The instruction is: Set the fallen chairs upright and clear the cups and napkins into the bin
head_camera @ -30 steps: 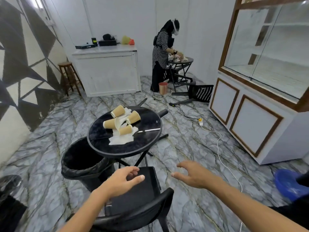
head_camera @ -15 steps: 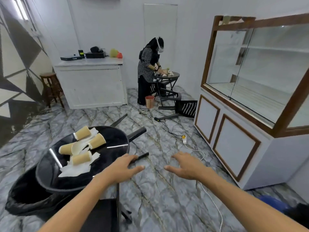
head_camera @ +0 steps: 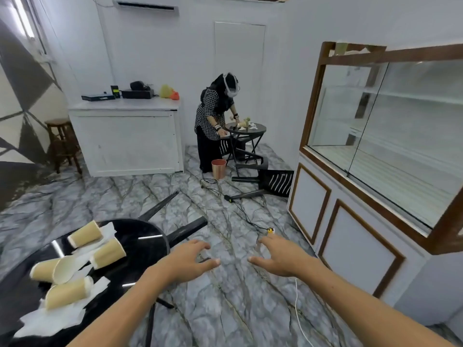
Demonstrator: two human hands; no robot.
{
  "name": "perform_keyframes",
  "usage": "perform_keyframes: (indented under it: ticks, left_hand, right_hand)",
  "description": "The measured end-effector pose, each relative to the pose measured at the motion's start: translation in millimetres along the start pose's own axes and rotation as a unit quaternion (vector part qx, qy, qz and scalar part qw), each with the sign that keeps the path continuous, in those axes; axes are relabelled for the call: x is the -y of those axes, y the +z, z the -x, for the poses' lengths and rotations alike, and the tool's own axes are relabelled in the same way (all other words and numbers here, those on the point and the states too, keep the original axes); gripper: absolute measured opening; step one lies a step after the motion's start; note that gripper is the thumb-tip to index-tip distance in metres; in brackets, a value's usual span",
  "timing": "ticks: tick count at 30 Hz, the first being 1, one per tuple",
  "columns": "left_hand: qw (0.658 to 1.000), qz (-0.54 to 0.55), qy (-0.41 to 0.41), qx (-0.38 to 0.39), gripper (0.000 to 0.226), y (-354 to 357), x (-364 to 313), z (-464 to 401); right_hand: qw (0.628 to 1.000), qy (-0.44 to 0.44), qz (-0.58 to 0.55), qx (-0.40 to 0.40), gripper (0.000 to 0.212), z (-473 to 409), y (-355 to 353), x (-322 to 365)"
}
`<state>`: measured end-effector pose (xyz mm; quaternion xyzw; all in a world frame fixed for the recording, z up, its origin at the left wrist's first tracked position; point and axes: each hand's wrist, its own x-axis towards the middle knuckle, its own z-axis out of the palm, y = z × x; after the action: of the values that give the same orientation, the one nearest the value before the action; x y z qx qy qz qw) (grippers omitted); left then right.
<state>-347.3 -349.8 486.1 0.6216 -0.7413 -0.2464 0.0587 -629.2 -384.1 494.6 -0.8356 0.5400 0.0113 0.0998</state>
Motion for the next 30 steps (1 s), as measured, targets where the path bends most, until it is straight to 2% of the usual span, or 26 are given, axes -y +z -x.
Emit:
perform_keyframes:
  ticks: [2,5,9,11,14,18,23,28,30]
  left_hand:
    - [1.000,-0.008,0.005,0.008,0.096,-8.5,3.6,-38.3]
    - [1.000,-0.015,0.014,0.014,0.109,-27.2,10.2,-94.1]
    - [1.000,-0.013,0.007,0.025,0.103,-50.6,22.7,-156.9]
    - [1.000,-0.011,0.003,0.021,0.106,-62.4,30.9,-185.7]
    - [1.000,-0.004,-0.003,0.008,0.117,-76.1,43.8,-227.1]
    - [1.000,-0.001,-0.021,-0.008,0.119,-90.4,57.9,-279.5]
    - [0.997,0.004,-0.061,-0.037,0.116,-110.9,71.8,-361.8]
    - [0.995,0.011,-0.097,-0.033,0.107,-129.3,69.8,-443.8]
    - [0.994,0.013,-0.104,-0.033,0.113,-137.0,68.4,-472.8]
  right_hand:
    - [1.000,0.005,-0.003,-0.001,0.109,-35.9,-5.7,-13.5]
    - [1.000,0.001,0.015,0.012,0.088,-92.1,-16.0,-32.5]
    - [0.999,0.000,0.030,0.014,0.076,-161.3,-33.4,-52.8]
    - [1.000,-0.008,0.023,0.011,0.072,-193.3,-39.9,-61.5]
    - [1.000,-0.023,0.014,0.001,0.073,-241.2,-46.3,-78.3]
    - [0.999,-0.048,0.005,0.002,0.069,-304.6,-54.6,-104.4]
    - [0.997,-0.076,-0.006,-0.001,0.067,-397.2,-68.8,-143.9]
    - [0.995,-0.098,-0.017,0.013,0.076,-487.1,-83.0,-182.8]
    - [0.994,-0.105,-0.017,0.013,0.075,-520.0,-88.3,-197.0]
